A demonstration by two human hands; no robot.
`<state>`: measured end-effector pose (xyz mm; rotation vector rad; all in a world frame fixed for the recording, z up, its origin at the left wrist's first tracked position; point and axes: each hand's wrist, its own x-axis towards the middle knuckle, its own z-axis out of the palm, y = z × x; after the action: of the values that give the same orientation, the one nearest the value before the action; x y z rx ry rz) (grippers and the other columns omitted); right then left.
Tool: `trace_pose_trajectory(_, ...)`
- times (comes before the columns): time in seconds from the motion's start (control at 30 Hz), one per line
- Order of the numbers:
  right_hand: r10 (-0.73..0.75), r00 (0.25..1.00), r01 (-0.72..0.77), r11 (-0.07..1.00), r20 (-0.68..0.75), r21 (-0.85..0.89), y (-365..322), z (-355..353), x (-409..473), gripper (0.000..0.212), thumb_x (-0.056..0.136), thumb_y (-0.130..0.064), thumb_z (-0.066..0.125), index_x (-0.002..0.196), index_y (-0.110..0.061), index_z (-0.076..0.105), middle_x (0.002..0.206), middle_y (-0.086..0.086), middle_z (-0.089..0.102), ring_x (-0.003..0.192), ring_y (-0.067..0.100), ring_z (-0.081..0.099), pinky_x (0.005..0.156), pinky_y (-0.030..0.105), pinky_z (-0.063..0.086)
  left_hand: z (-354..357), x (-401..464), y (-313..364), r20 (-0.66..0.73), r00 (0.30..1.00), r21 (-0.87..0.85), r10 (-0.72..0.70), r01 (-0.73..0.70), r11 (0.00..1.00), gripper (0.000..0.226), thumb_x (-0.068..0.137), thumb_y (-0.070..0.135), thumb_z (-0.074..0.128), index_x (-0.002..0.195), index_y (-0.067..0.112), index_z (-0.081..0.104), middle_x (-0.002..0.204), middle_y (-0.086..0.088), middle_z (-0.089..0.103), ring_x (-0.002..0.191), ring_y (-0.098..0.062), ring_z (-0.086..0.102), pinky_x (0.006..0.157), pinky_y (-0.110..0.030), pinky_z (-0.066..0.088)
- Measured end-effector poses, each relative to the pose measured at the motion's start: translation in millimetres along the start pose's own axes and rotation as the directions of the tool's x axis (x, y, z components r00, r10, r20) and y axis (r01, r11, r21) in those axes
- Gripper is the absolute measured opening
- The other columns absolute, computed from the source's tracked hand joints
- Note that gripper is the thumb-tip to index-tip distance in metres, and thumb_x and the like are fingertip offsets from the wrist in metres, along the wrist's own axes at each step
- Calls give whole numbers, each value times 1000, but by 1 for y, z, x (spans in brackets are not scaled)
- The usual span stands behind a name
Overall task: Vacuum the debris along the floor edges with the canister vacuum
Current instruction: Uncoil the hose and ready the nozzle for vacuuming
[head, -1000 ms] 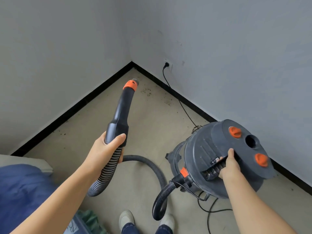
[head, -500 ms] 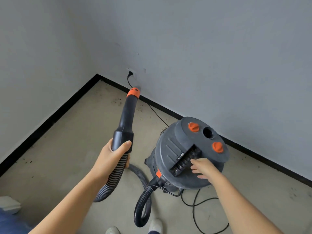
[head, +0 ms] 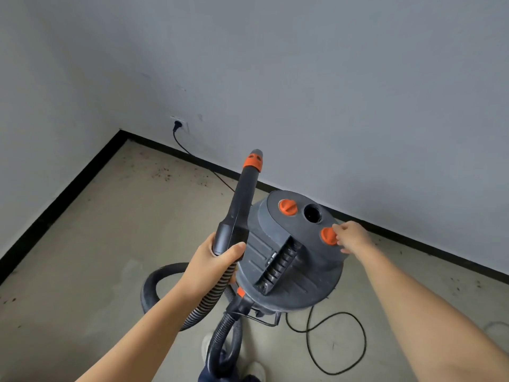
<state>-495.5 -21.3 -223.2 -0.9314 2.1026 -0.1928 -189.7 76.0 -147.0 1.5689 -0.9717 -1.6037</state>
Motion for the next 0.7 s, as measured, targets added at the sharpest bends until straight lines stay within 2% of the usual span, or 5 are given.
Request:
trace_pose_trajectory(0.13, 4, 1000, -7, 978, -17, -206, -6, 16, 7, 20, 90, -25, 59, 95, -5, 53, 81, 16, 59, 76, 29, 63, 66, 34, 50, 0, 11, -2, -54, 998, -8, -22, 22, 1000, 20, 92, 28, 63, 92, 13, 51, 65, -7, 59, 51, -16, 54, 50, -22, 47)
trace_pose_trajectory(0.27, 51, 997, -64, 950, -52, -304, -8, 17, 15, 41, 95, -22, 54, 125, 6, 51, 127, 25, 57, 118, 35, 56, 91, 36, 46, 12, 18, -7, -105, 992, -28, -71, 68, 997, 16, 92, 27, 62, 89, 16, 51, 62, -5, 60, 51, -18, 55, 50, -25, 48)
trace_pose_trajectory(0.47, 21, 992, 43, 865, 122, -500, -11, 11, 31, 26, 100, -22, 44, 101, 1, 57, 110, 22, 57, 82, 29, 56, 57, 26, 35, 41, 22, -10, -144, 985, -86, -90, 78, 993, 20, 92, 26, 63, 92, 11, 49, 61, -8, 57, 53, -22, 52, 53, -30, 49)
trace_pose_trajectory(0.63, -52, 980, 165, 756, 193, -633, -6, 9, 38, 41, 100, -25, 44, 131, 2, 50, 131, 20, 55, 119, 35, 54, 87, 34, 46, 74, 15, -11, -193, 978, -88, -76, 60, 994, 20, 92, 25, 62, 92, 9, 50, 62, -9, 56, 49, -21, 51, 47, -25, 48)
trace_pose_trajectory(0.7, -112, 966, 241, 713, 232, -658, 1, 4, 40, 35, 98, -28, 45, 121, -2, 52, 121, 21, 59, 111, 35, 58, 72, 32, 45, 84, 11, -13, -205, 976, -84, -73, 57, 995, 19, 92, 25, 62, 92, 11, 49, 62, -7, 57, 49, -21, 51, 46, -25, 47)
